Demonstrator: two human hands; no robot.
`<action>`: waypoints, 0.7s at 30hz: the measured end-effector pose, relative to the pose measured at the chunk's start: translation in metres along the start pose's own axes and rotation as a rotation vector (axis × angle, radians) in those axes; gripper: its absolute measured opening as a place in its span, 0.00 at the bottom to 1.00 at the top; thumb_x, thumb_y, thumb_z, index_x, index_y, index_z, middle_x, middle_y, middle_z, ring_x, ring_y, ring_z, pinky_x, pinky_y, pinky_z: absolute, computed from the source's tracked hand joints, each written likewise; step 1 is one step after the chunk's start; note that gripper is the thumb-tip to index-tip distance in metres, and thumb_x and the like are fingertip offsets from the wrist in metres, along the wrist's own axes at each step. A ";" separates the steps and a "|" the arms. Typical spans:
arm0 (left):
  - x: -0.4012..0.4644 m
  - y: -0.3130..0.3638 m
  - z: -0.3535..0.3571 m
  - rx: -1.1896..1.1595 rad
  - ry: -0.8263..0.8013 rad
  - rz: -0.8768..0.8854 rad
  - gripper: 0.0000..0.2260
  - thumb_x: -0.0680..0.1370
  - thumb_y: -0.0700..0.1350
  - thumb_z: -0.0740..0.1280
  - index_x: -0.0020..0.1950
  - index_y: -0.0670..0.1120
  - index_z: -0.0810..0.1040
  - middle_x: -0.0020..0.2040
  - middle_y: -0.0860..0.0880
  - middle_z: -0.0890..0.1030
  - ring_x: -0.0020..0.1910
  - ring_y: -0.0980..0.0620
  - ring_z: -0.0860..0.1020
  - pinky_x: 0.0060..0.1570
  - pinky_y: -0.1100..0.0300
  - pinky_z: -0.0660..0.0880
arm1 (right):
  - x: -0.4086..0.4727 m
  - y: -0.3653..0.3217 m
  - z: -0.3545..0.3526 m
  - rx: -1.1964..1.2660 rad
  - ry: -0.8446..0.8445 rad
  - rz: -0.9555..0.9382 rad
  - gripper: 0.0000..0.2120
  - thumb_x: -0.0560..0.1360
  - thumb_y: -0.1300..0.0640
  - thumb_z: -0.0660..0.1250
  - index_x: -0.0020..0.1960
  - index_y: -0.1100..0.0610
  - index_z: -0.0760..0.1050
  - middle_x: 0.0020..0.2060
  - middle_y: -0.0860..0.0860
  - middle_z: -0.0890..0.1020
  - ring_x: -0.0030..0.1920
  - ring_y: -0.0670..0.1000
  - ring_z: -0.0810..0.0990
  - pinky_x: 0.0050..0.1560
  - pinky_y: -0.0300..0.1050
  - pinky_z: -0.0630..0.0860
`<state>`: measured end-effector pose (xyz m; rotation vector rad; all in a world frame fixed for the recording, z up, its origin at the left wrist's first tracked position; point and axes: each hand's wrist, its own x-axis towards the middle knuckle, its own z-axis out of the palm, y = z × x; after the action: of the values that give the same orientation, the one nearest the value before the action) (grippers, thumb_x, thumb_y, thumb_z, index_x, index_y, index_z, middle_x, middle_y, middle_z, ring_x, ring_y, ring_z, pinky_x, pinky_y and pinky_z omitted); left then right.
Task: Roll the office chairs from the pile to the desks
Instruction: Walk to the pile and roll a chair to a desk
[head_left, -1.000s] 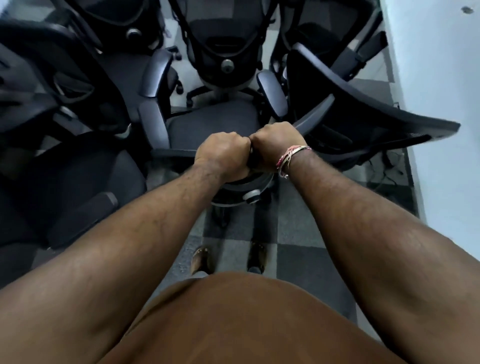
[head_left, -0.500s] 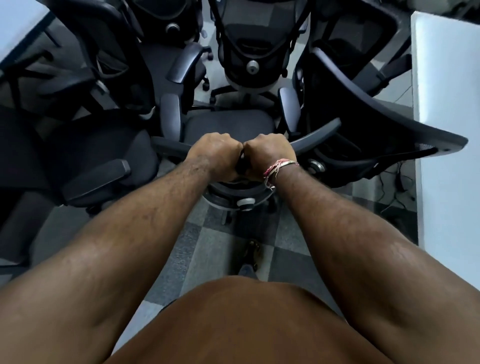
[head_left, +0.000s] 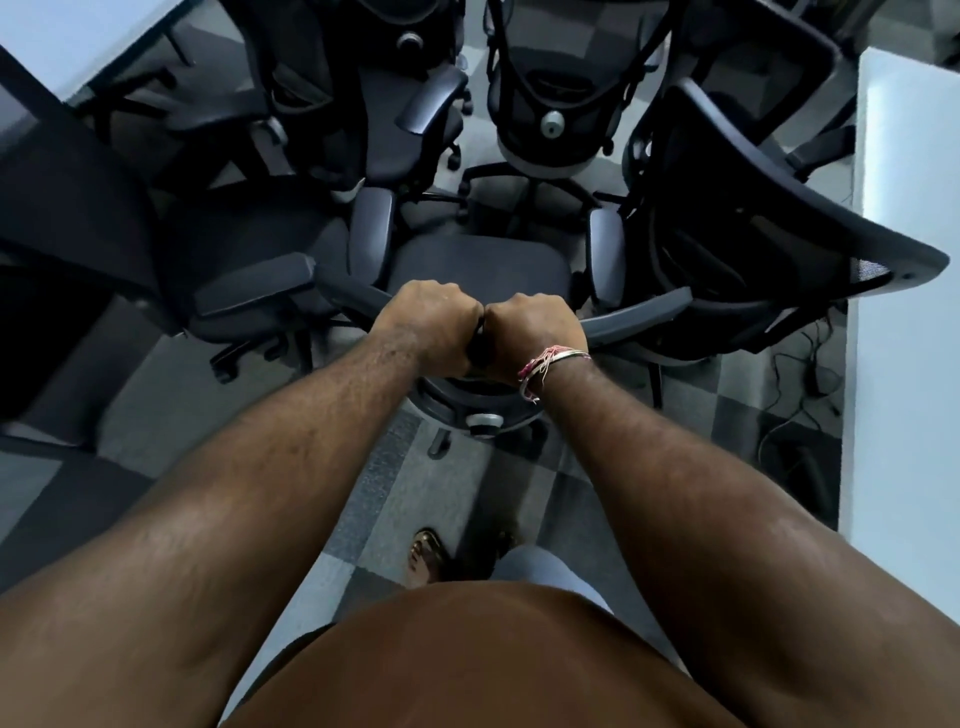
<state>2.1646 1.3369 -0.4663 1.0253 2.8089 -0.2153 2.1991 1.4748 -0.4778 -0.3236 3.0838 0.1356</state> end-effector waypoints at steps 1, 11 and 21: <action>-0.012 0.004 0.002 -0.002 -0.002 -0.020 0.09 0.74 0.56 0.72 0.43 0.54 0.75 0.37 0.54 0.77 0.36 0.50 0.77 0.40 0.56 0.76 | -0.009 -0.006 -0.001 0.008 -0.001 -0.018 0.17 0.74 0.40 0.62 0.35 0.51 0.69 0.35 0.50 0.82 0.33 0.56 0.79 0.35 0.43 0.69; -0.103 0.075 0.016 -0.021 -0.060 -0.280 0.08 0.73 0.55 0.70 0.49 0.54 0.81 0.45 0.52 0.84 0.45 0.46 0.83 0.42 0.55 0.74 | -0.091 -0.032 0.006 0.027 0.021 -0.215 0.13 0.73 0.43 0.63 0.35 0.50 0.70 0.35 0.49 0.82 0.36 0.56 0.82 0.35 0.44 0.70; -0.214 0.126 0.033 -0.081 -0.100 -0.497 0.09 0.73 0.56 0.68 0.48 0.55 0.81 0.43 0.53 0.83 0.44 0.47 0.82 0.42 0.54 0.76 | -0.175 -0.088 0.006 0.002 0.019 -0.444 0.08 0.74 0.49 0.62 0.38 0.50 0.73 0.36 0.49 0.82 0.37 0.55 0.82 0.35 0.44 0.70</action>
<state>2.4112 1.2920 -0.4697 0.2751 2.8976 -0.1945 2.3890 1.4253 -0.4825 -0.9965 2.9374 0.1125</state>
